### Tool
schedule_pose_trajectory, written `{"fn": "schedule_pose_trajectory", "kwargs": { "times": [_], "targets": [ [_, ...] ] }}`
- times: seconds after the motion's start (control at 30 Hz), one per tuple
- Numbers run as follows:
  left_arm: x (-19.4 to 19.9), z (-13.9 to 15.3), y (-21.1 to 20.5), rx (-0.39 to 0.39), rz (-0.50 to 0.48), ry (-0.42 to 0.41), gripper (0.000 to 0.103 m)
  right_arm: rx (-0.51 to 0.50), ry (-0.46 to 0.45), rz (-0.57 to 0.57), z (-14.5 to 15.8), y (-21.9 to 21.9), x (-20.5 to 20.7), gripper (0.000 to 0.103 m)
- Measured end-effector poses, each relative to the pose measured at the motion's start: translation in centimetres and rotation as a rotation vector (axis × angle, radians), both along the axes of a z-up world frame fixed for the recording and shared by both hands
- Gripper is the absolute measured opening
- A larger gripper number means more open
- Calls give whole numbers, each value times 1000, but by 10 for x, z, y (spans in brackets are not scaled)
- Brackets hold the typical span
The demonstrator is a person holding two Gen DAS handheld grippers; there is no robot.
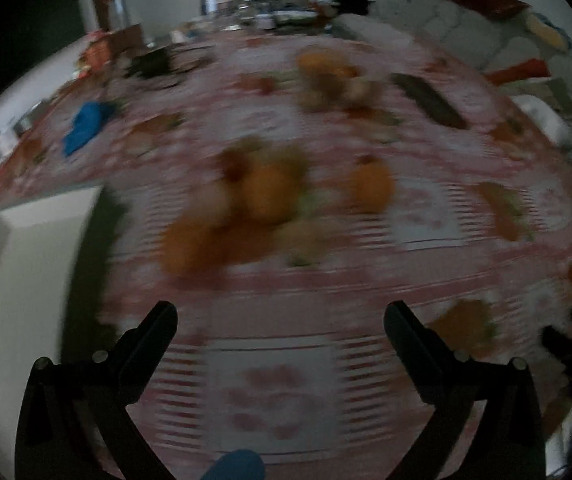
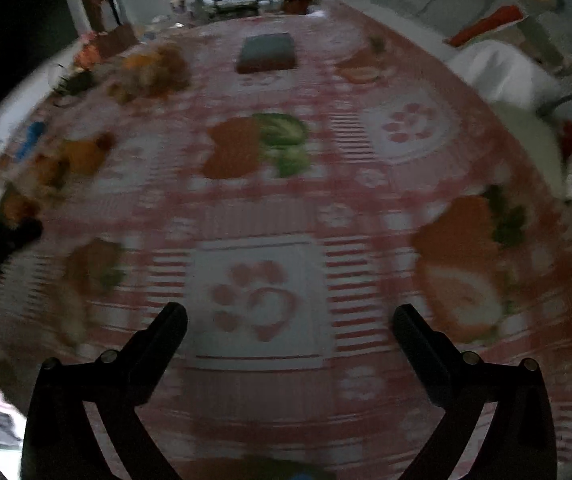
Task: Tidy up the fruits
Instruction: 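Close the left tool on an orange while the right tool grasps another orange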
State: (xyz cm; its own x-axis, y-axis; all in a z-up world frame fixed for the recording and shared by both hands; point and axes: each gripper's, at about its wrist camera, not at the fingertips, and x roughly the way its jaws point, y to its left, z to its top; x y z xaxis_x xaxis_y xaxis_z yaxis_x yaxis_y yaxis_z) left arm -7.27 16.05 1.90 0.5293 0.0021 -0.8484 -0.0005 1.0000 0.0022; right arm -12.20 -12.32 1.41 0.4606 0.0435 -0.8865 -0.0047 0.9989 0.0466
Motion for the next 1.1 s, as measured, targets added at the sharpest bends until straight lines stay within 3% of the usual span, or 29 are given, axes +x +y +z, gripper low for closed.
{"fn": "schedule_pose_trajectory", "kwargs": {
  "times": [0.17,0.33,0.57,0.83,0.87,0.9,0.93,0.97,1.0,1.03,1.07,1.1],
  "targets": [
    [14,-9,28,-22,50,11,103,-9,-10,71,9,40,18,103],
    [32,-16,30,8,45,27,103,8,-8,134,13,75,43,103],
    [40,-19,32,10,56,-10,103,102,-16,153,13,111,88,103],
    [45,-18,33,4,51,19,103,93,-28,193,2,152,124,103],
    [45,-18,33,3,51,17,103,96,-29,194,1,155,127,96],
    [45,-18,33,2,52,16,101,102,-26,197,0,158,129,82],
    [45,-17,33,3,55,14,99,108,-12,206,-2,162,133,77],
    [44,-16,34,2,59,6,93,96,-19,208,-1,164,133,72],
    [44,-15,34,7,64,-1,86,76,-29,218,0,168,133,57],
    [42,-13,35,11,71,-10,80,71,-35,234,0,171,132,49],
    [41,-11,36,4,71,-17,64,71,-42,241,2,172,130,36],
    [39,-10,37,-7,71,-22,51,77,-42,242,2,171,128,36]
  ]
}}
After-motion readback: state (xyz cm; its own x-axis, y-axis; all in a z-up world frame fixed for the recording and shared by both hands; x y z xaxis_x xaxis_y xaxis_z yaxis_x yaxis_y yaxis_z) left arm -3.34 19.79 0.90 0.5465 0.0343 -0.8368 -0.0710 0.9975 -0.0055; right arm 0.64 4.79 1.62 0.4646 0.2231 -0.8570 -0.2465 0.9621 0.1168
